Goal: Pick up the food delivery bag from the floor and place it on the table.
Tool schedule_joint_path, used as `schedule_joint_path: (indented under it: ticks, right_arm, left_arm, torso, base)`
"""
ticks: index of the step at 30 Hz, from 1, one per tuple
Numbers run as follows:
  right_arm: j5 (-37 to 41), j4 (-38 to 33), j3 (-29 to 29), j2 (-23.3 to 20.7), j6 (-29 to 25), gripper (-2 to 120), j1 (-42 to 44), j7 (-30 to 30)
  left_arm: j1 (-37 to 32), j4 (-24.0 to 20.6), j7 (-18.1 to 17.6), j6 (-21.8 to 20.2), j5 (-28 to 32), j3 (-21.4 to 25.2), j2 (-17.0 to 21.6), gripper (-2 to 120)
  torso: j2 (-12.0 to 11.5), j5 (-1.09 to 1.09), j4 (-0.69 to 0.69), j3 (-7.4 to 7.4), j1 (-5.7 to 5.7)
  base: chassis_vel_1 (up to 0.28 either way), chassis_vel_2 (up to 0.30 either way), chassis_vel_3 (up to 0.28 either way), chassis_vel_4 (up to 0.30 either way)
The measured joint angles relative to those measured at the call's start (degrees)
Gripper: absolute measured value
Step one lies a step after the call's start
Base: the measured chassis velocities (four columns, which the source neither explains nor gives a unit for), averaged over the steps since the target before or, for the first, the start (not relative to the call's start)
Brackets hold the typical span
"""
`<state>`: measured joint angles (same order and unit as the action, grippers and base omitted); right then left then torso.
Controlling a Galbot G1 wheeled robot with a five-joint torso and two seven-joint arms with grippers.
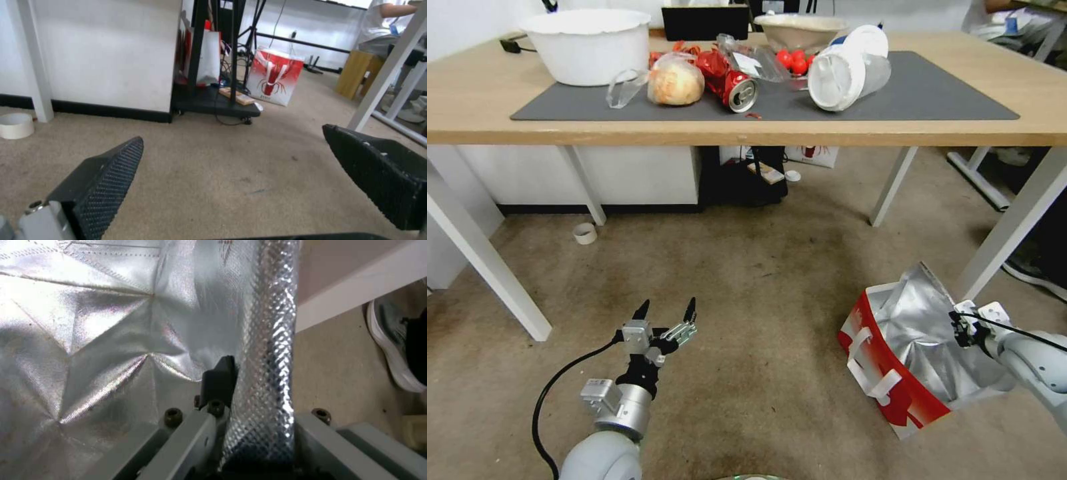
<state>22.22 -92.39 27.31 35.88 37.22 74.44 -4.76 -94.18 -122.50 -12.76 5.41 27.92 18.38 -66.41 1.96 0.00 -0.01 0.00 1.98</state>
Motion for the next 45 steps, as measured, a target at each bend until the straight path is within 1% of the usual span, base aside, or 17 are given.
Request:
schedule_joint_path:
  ticks: [12,20,24,25,30,31,34,39,40,42,45]
  right_arm:
    - [-0.04,-1.67,2.06,0.16,-1.48,0,2.35,-0.98]
    - [0.69,-5.87,6.31,-0.88,-3.55,0,7.02,-3.36]
    - [1.89,-10.69,8.95,-2.28,-5.08,0,9.86,-5.06]
    - [1.89,-10.69,8.95,-2.28,-5.08,0,9.86,-5.06]
    - [2.79,-16.65,10.86,-3.97,-6.46,0,11.86,-6.11]
    - [2.79,-16.65,10.86,-3.97,-6.46,0,11.86,-6.11]
    - [3.81,-20.78,11.4,-5.27,-6.46,0,12.4,-6.25]
    - [5.83,-25.16,11.59,-7.29,-5.96,0,12.27,-6.04]
    - [5.83,-25.16,11.59,-7.29,-5.96,0,12.27,-6.04]
    - [7.91,-27.83,11.8,-8.44,-5.22,0,12.27,-5.46]
    - [8.85,-29.44,11.82,-9.03,-4.61,0,12.31,-5.22]
  left_arm:
    - [-0.53,-0.78,-0.02,0.28,-0.37,0.13,-0.05,100]
    - [-0.41,-1.37,-0.22,0.21,-0.34,0.15,-0.05,100]
    - [-0.41,-1.58,-0.42,0.23,-0.23,0.15,-0.01,100]
    - [-0.41,-1.58,-0.42,0.23,-0.23,0.15,-0.01,100]
    - [-0.29,-1.92,-0.89,0.27,-0.24,0.15,-0.02,100]
    - [-0.29,-1.92,-0.89,0.27,-0.24,0.15,-0.02,100]
    - [0.01,-1.96,-1.89,0.27,-0.32,0.26,0.05,100]
    - [0.02,-2.19,-1.83,0.17,-0.33,0.49,0.24,100]
    - [0.02,-2.19,-1.83,0.17,-0.33,0.49,0.24,100]
    - [0.29,-2.11,-1.7,0.23,-0.33,0.51,0.18,100]
    - [0.51,-1.99,-1.7,0.25,-0.39,0.49,0.0,100]
  torso:
    - [0.0,0.0,0.01,0.0,0.0]
    - [0.0,0.0,-0.01,0.0,0.0]
    - [0.0,0.0,0.0,0.0,0.0]
    - [0.0,0.0,0.0,0.0,0.0]
    - [0.0,0.0,0.01,0.0,0.0]
    - [0.0,0.0,0.01,0.0,0.0]
    - [0.0,-0.01,0.01,0.0,0.0]
    - [0.0,0.0,0.01,0.0,0.0]
    - [0.0,0.0,0.01,0.0,0.0]
    - [0.0,0.0,0.01,0.0,0.0]
    - [0.01,-0.01,0.01,0.0,0.0]
  base:
    - [0.0,0.0,0.0,0.0]
    - [0.0,0.0,0.0,0.0]
    - [0.0,0.0,0.0,0.0]
    - [0.0,0.0,0.0,0.0]
    - [0.0,0.0,0.0,0.0]
    - [0.0,0.0,0.0,0.0]
    - [0.0,0.0,0.0,0.0]
    - [0.0,0.0,0.0,0.0]
    - [0.0,0.0,0.0,0.0]
    - [0.0,0.0,0.0,0.0]
    - [0.0,0.0,0.0,0.0]
